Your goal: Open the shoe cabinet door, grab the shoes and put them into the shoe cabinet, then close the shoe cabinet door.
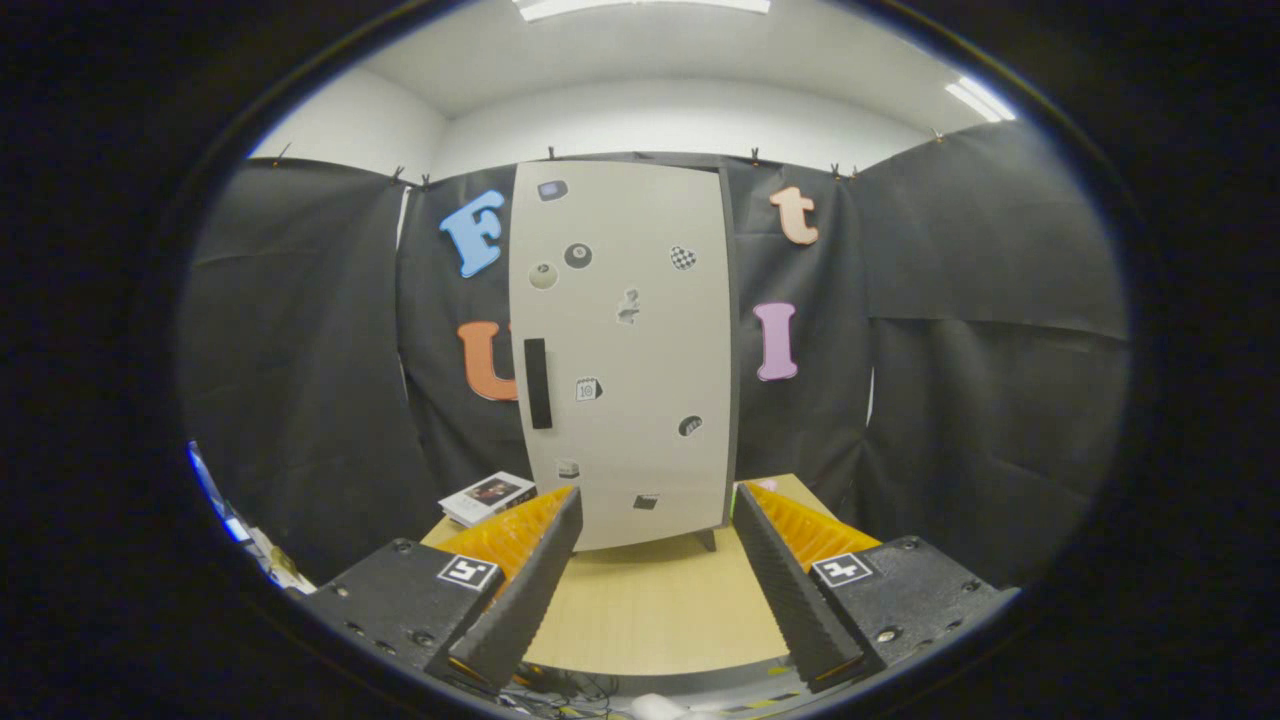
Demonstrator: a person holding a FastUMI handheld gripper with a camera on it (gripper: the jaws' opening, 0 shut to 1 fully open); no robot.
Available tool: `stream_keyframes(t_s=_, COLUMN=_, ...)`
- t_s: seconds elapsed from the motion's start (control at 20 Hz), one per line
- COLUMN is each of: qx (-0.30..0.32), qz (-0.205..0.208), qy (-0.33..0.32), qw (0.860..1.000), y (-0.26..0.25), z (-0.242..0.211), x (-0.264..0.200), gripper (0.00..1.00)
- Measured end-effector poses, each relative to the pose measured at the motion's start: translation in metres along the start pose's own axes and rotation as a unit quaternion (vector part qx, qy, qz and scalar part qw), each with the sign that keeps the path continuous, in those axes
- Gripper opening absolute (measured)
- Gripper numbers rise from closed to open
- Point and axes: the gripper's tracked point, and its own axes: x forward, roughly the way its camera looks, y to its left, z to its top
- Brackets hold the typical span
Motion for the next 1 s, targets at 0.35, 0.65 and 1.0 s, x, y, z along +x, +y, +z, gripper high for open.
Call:
stream_keyframes(t_s=0.35, qx=-0.004, qz=-0.002, qy=0.004, qw=1.000, y=0.0008, z=-0.0027, x=-0.0001, gripper=0.99)
stream_keyframes(t_s=0.65, qx=-0.001, qz=-0.005, qy=0.003, qw=1.000, y=-0.0008, z=-0.0005, x=-0.0009, gripper=0.99)
stream_keyframes(t_s=1.0, qx=0.006, qz=-0.012, qy=0.005, qw=1.000, y=-0.0075, z=-0.0016, x=-0.0015, gripper=0.99)
